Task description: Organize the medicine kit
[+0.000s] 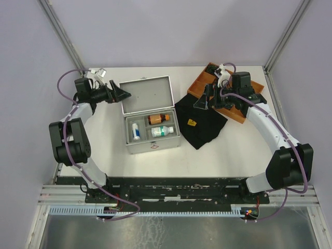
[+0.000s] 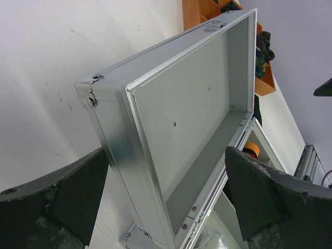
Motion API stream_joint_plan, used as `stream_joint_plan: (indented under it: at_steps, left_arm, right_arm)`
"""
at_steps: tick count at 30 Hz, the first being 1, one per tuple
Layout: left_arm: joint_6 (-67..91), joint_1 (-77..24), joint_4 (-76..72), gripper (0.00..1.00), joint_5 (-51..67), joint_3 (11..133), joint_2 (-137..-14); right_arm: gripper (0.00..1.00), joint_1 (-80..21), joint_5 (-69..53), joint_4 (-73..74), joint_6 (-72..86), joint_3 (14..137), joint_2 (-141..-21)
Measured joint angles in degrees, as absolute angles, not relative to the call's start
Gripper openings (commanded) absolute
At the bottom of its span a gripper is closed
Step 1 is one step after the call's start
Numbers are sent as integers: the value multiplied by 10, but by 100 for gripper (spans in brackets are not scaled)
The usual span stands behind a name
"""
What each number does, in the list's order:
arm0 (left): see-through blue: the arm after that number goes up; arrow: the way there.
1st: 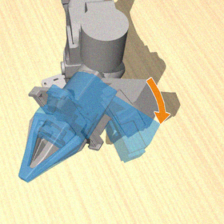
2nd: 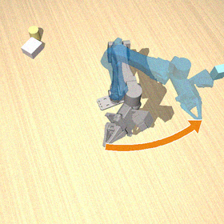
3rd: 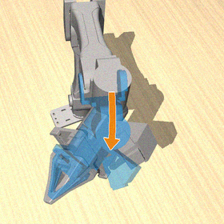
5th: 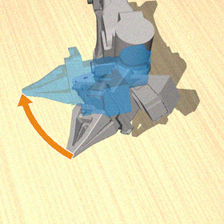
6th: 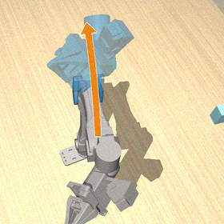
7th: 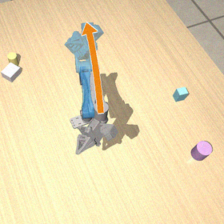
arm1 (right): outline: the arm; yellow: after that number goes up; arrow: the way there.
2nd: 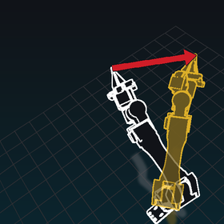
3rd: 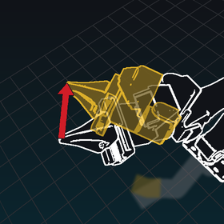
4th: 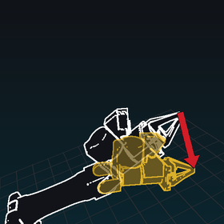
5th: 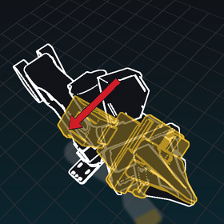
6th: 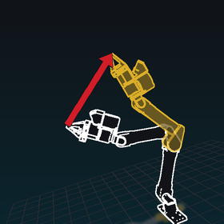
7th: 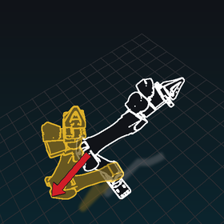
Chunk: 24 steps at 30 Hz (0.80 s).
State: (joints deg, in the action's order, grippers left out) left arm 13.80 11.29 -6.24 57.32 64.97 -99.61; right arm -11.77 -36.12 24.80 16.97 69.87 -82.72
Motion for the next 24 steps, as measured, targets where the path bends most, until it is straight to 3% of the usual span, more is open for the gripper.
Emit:
stream_joint_plan:
  at_steps: [24]
  left_arm:
    - [-34,107,105,99,605,642,-828]
  right_arm:
    - [97,-104,-365,244,171,698,-835]
